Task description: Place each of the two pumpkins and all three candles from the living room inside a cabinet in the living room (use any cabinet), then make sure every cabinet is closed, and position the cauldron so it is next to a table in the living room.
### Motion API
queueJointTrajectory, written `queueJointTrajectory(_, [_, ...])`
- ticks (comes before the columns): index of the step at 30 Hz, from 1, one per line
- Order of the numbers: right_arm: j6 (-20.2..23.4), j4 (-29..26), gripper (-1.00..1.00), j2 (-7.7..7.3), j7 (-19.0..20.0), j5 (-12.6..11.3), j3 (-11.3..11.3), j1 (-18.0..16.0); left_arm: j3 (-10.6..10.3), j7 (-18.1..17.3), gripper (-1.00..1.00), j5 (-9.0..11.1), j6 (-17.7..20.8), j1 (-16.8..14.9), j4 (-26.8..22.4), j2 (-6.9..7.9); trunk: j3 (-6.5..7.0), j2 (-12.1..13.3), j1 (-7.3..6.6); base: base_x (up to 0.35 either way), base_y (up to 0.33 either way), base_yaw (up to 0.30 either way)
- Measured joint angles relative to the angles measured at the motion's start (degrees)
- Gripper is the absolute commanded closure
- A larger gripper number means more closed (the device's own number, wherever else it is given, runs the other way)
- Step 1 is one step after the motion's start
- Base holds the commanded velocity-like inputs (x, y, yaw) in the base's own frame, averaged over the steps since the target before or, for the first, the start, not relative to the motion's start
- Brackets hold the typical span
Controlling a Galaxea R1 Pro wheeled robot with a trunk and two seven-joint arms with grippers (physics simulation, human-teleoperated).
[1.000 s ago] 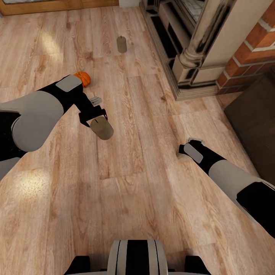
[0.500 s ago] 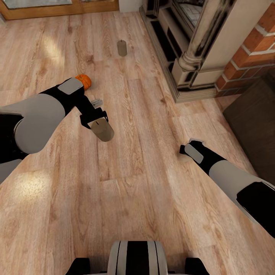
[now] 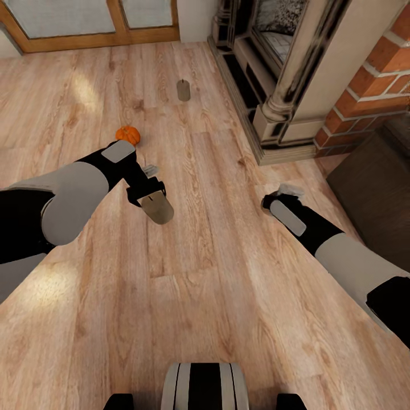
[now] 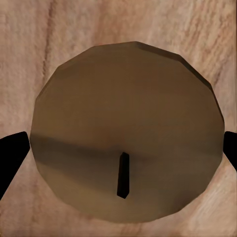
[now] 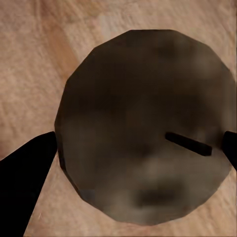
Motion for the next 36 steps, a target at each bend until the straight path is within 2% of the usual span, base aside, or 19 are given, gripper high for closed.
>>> queueJointTrajectory(3, [1.05, -9.32, 1.0, -0.2, -8.07, -0.24, 0.28, 0.03, 0.34, 0.14, 1.0, -1.2, -2.23, 1.86, 0.01, -2.24, 0.66, 0.04, -0.07, 0.0, 0.0, 0.0])
queueJointTrajectory(4, [1.28, -11.44, 1.0, -0.2, -10.12, -0.56, 0.37, 0.07, 0.34, 0.15, 1.0, -2.22, -3.35, 2.5, 0.02, -2.75, 0.88, 0.06, -0.09, 0.0, 0.0, 0.0])
queueJointTrajectory(5, [1.45, -13.24, 1.0, -0.2, -11.49, -0.67, 0.44, 0.13, -0.18, 0.1, 1.0, -3.37, -4.25, 3.32, 0.05, -3.06, 1.1, 0.07, -0.11, 0.0, 0.0, 0.0])
queueJointTrajectory(7, [1.65, -15.19, 1.0, -0.18, -12.71, -1.18, 0.49, 0.51, -0.3, -0.09, 1.0, -4.13, -5.22, 4.51, 0.06, -3.28, 1.54, 0.1, -0.16, 0.0, 0.0, 0.0])
queueJointTrajectory(10, [1.79, -16.85, 1.0, -0.18, -13.47, -1.74, 0.5, 1.56, -0.19, -0.64, 1.0, -4.45, -6.2, 6.03, 0.05, -3.27, 2.21, 0.14, -0.24, 0.0, 0.0, 0.0])
queueJointTrajectory(15, [1.82, -17.85, 1.0, -0.28, -14.13, -2.16, 0.47, 2.93, -0.22, -4.02, 1.0, -4.79, -12.24, 9.71, 0.07, -3.25, 3.31, 0.21, -0.36, 0.0, 0.0, 0.0])
queueJointTrajectory(20, [1.6, -17.93, 1.0, -0.26, -14.37, -2.37, 0.48, 5.94, -0.11, -5.87, 1.0, -4.76, -15.22, 13.42, 0.08, -3.32, 4.42, 0.28, -0.49, 0.0, 0.0, 0.0])
queueJointTrajectory(22, [1.57, -17.96, 1.0, -0.27, -14.4, -2.31, 0.47, 7.07, -0.02, -8.08, 1.0, -4.69, -17.28, 15.08, 0.06, -3.32, 4.86, 0.3, -0.55, 0.0, 0.0, 0.0])
queueJointTrajectory(24, [1.48, -17.97, 1.0, -0.05, -14.45, -2.53, 0.61, 8.98, -0.02, -12.22, 1.0, -4.73, -21.94, 17.17, 0.05, -3.27, 5.3, 0.33, -0.59, 0.0, 0.0, 0.0])
queueJointTrajectory(28, [1.16, -17.84, 1.0, 0.17, -14.42, -2.42, 0.64, 12.06, -0.12, -15.69, 1.0, -4.77, -26.72, 20.01, 0.1, -3.33, 6.19, 0.38, -0.7, 0.0, 0.0, 0.0])
queueJointTrajectory(31, [-0.39, -17.84, 1.0, 1.39, -14.39, -2.68, 0.9, 14.78, 0.34, -18.57, 1.0, -4.44, -28.15, 22.61, 0.08, -4.24, 6.86, 0.42, -0.78, 0.0, 0.0, 0.0])
queueJointTrajectory(32, [-1.03, -17.85, 1.0, 2.21, -14.37, -2.7, 0.92, 15.94, 0.02, -20.07, 1.0, -4.54, -28.45, 23.49, 0.12, -4.97, 7.07, 0.44, -0.8, 0.0, 0.0, 0.0])
queueJointTrajectory(33, [-1.39, -17.85, 1.0, 2.57, -14.4, -2.56, 0.94, 16.56, 0.59, -20.86, 1.0, -4.29, -28.72, 23.94, 0.08, -5.37, 7.3, 0.45, -0.83, 0.0, 0.0, 0.0])
queueJointTrajectory(36, [-3.74, -17.76, 1.0, 3.56, -14.26, -2.13, 1.49, 19.25, -0.12, -23.52, 1.0, -4.82, -29.74, 26.67, 0.11, -6.46, 7.96, 0.49, -0.91, 0.0, 0.0, 0.0])
